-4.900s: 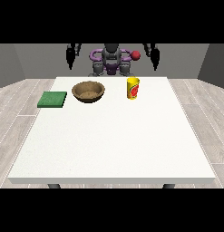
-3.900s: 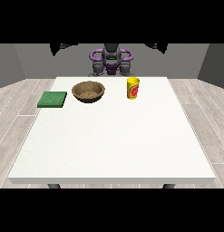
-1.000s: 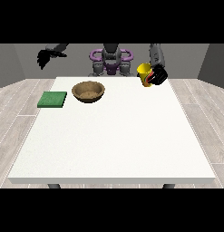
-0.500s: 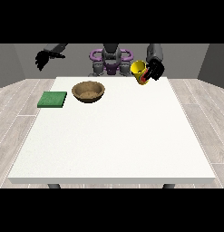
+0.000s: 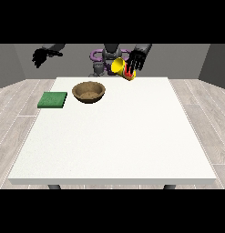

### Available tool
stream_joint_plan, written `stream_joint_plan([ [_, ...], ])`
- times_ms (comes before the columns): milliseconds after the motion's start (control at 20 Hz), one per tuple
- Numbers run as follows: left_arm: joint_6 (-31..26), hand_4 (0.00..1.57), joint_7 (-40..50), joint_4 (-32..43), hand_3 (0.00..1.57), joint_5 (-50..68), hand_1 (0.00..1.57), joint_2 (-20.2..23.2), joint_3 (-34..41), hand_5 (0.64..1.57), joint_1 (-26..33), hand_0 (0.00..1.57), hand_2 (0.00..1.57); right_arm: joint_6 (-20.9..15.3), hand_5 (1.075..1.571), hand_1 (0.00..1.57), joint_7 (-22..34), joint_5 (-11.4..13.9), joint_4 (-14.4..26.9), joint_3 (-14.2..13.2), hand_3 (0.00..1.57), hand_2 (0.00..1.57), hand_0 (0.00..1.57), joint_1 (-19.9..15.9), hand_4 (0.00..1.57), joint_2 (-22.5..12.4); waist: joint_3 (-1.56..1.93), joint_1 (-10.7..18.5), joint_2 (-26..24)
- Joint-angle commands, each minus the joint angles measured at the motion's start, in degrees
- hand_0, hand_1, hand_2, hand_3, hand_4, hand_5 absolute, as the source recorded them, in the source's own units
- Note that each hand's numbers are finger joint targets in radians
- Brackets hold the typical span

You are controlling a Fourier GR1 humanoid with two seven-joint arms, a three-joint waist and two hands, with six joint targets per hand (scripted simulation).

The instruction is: Pick the cup and pour the ball into the bowl, then pick the bowl and place it on the pad

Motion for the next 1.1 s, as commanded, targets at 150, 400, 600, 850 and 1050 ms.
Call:
stream_joint_plan([
  [150, -4.53, 1.38, 9.16, 1.89, 1.57, -17.14, 1.5, -4.91, -13.22, 1.4, -2.95, 1.5, 1.57, 3.31, 1.571, 0.0, -1.5, -0.33, 4.19, -1.33, 0.0, 0.0, 0.0, 2.07, 0.0, -2.7, 0.05, 0.16, -3.01],
  [400, -11.57, 1.57, 13.87, 6.14, 1.57, -26.12, 1.49, -9.45, -20.08, 1.019, -6.9, 1.49, 1.57, 3.71, 1.571, 0.0, 0.43, -0.8, 1.77, 0.87, 0.0, 0.0, 0.0, -2.2, 0.0, -0.97, -0.05, -4.08, -0.5],
  [600, -17.58, 1.51, 13.25, 7.56, 1.57, -34.66, 1.52, -8.57, -27.5, 1.221, -10.14, 1.52, 1.57, 1.5, 1.57, 0.0, -2.52, -0.21, 4.7, -0.63, 0.0, 0.0, 0.0, -2.06, 0.0, -0.35, 0.03, -1.15, -0.2],
  [850, -23.35, 1.51, 11.51, 7.5, 1.57, -40.12, 1.46, -11.1, -32.19, 1.178, -10.04, 1.46, 1.57, 0.96, 1.571, 0.0, -1.11, -0.02, 5.64, -0.74, 0.0, 0.0, 0.0, -2.13, 0.0, -0.86, -0.07, 0.8, -2.05],
  [1050, -24.36, 1.53, 9.88, 7.16, 1.57, -41.21, 1.45, -10.84, -29.72, 1.129, -8.61, 1.45, 1.57, 1.68, 1.57, 0.0, 4.35, -1.94, 2.04, 0.26, 0.0, 0.0, 0.0, -2.85, 0.0, -0.41, -0.14, -1.22, -3.24],
])
